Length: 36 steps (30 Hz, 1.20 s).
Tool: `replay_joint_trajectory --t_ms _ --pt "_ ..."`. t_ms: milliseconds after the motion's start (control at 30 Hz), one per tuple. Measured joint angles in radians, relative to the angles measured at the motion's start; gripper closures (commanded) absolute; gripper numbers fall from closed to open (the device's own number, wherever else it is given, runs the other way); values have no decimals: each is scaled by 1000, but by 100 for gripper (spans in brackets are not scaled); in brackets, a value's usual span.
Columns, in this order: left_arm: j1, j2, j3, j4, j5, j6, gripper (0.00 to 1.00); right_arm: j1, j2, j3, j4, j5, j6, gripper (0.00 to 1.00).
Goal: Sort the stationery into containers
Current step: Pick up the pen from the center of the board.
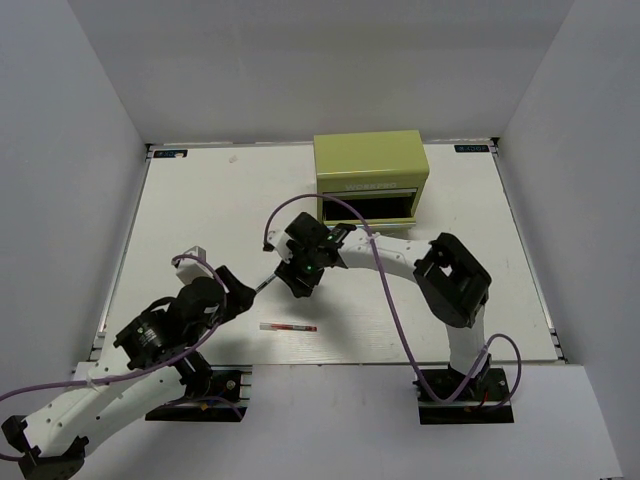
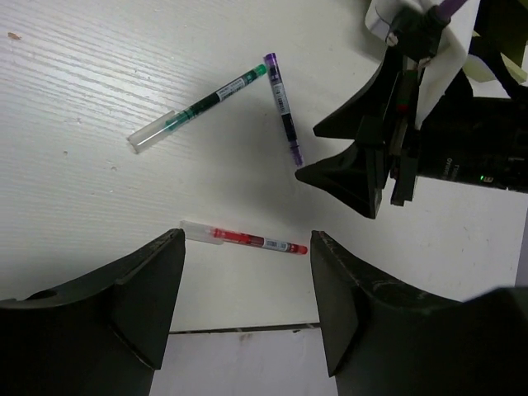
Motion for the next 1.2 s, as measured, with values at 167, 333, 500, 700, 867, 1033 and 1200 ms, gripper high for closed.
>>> replay_joint_trajectory --t_ms 167,333,500,700,867,1033,1200 --pt "0 0 6 -20 -4 0 28 16 37 55 5 54 24 40" --pt "0 5 10 -29 -6 4 28 26 79 65 16 126 42 41" --pt "0 76 32 -28 -14 14 28 34 106 65 25 151 63 50" --pt "0 234 63 -19 -9 67 29 32 107 63 23 145 68 93" --pt "0 272 76 3 10 175 29 14 93 44 19 99 48 100" --pt "0 287 94 60 34 325 35 -35 -19 -18 -30 78 -22 100" --pt "0 306 94 119 48 420 38 -111 -223 -21 -24 92 -98 100"
